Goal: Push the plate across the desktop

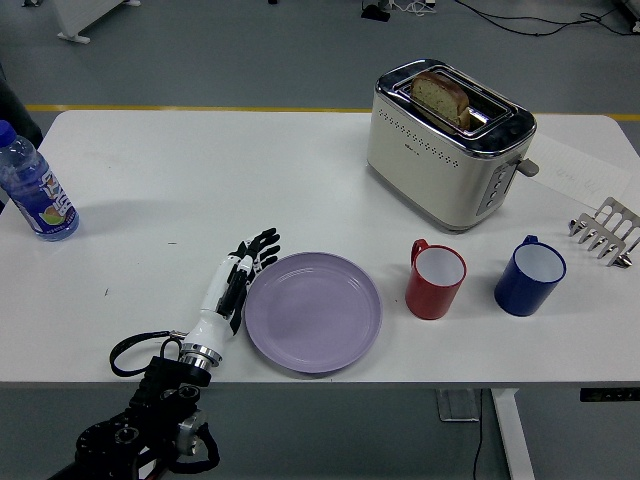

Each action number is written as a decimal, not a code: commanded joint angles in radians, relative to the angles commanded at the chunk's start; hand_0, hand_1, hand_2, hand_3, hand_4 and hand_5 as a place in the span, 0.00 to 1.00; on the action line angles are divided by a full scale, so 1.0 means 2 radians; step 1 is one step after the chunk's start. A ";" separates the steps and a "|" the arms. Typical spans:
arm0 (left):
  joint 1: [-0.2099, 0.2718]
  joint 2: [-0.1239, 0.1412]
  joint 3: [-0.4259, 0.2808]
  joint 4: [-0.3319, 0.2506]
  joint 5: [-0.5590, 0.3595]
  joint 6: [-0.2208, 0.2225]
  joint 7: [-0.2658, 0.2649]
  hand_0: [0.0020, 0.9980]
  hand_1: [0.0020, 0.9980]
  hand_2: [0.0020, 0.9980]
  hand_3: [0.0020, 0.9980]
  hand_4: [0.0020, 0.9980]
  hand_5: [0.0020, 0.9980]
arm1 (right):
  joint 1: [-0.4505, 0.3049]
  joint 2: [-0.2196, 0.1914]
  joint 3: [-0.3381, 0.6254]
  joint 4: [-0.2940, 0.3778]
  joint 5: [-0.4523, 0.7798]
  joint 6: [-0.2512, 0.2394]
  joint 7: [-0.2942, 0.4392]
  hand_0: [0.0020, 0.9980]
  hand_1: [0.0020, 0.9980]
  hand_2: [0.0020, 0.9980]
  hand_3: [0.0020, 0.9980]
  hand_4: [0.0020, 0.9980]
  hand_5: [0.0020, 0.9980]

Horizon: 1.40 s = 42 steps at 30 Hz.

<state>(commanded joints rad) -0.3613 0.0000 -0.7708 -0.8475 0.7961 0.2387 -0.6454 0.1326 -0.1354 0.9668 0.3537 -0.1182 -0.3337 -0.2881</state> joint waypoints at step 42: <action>0.116 0.010 -0.381 -0.157 0.048 -0.085 0.218 0.63 0.63 0.63 0.61 0.53 1.00 | 0.000 0.000 -0.018 -0.006 0.046 0.009 0.022 0.54 0.53 0.63 0.65 0.48 0.58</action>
<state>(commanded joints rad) -0.1288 0.0192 -1.5326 -1.1611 0.8915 0.0696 -0.2092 0.1318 -0.1360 0.9309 0.3419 -0.0261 -0.3164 -0.2434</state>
